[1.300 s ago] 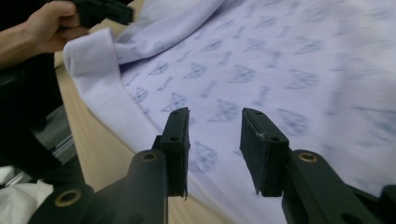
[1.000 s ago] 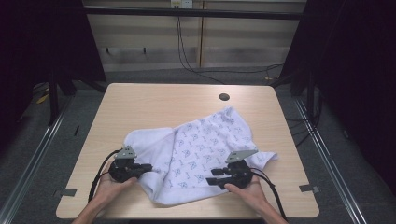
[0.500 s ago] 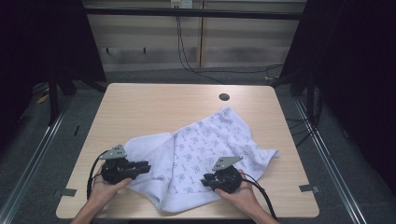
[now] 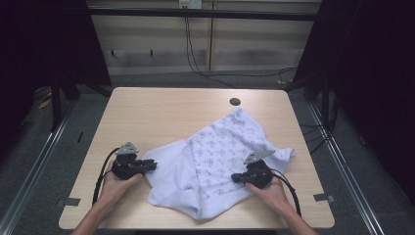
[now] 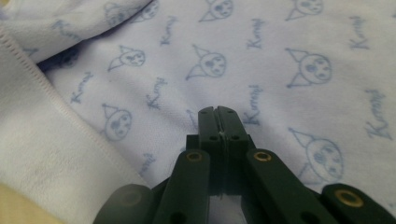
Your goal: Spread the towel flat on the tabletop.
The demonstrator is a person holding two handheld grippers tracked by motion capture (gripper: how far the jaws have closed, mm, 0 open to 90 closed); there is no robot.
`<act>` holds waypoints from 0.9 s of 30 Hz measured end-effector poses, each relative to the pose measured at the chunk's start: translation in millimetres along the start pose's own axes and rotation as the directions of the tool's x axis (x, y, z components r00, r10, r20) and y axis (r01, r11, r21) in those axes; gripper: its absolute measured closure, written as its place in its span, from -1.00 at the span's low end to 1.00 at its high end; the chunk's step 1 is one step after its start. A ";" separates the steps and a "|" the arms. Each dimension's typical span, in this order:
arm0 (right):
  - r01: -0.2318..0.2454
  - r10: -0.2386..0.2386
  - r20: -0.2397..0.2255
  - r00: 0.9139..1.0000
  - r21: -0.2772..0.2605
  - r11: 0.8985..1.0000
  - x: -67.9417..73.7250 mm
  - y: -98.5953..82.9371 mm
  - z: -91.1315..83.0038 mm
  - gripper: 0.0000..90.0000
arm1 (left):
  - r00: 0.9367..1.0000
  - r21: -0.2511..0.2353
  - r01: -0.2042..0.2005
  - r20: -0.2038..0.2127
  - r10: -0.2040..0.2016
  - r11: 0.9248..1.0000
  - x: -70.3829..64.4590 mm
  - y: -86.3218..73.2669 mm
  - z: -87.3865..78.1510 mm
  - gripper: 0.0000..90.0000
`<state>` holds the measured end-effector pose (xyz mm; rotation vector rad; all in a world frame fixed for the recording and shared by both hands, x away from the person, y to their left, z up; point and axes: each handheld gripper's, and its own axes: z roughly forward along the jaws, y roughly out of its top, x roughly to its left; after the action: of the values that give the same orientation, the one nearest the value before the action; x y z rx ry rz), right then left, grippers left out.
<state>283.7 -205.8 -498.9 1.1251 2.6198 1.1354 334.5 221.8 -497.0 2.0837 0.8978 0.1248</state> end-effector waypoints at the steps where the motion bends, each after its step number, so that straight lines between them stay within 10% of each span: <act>1: -0.016 0.017 0.023 1.000 -0.013 1.000 -13.5 1.2 -1.7 1.00 | 1.000 0.011 -0.015 -0.001 0.015 1.000 -2.0 2.3 3.6 0.61; 7: -0.093 0.099 0.090 0.991 -0.072 0.993 -46.0 5.3 -1.7 1.00 | 0.994 0.080 -0.061 0.093 0.053 0.995 -26.3 5.0 17.7 0.92; 14: -0.097 0.107 0.140 0.984 -0.076 0.992 -46.9 12.2 0.9 0.81 | 0.980 0.120 -0.087 0.190 0.063 0.989 -65.3 -12.5 5.6 0.87; 21: -0.053 0.039 -0.083 0.996 -0.180 0.982 11.3 21.7 -22.4 0.65 | 0.970 0.014 -0.072 0.232 0.067 0.997 -61.8 0.6 1.2 0.75; 23: -0.008 -0.025 -0.185 0.983 -0.176 0.984 47.3 26.3 -17.8 0.71 | 0.983 0.073 -0.072 0.176 0.058 0.995 -55.2 1.7 17.2 0.79; 27: 0.027 -0.070 -0.285 0.956 -0.151 0.988 77.2 30.5 -2.0 0.72 | 0.986 0.089 -0.070 0.156 0.056 0.994 -49.4 0.4 22.0 0.80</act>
<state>245.1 -142.7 -461.3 0.9231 2.6949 1.5596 306.7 175.5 -499.9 2.1768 0.7582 -0.0447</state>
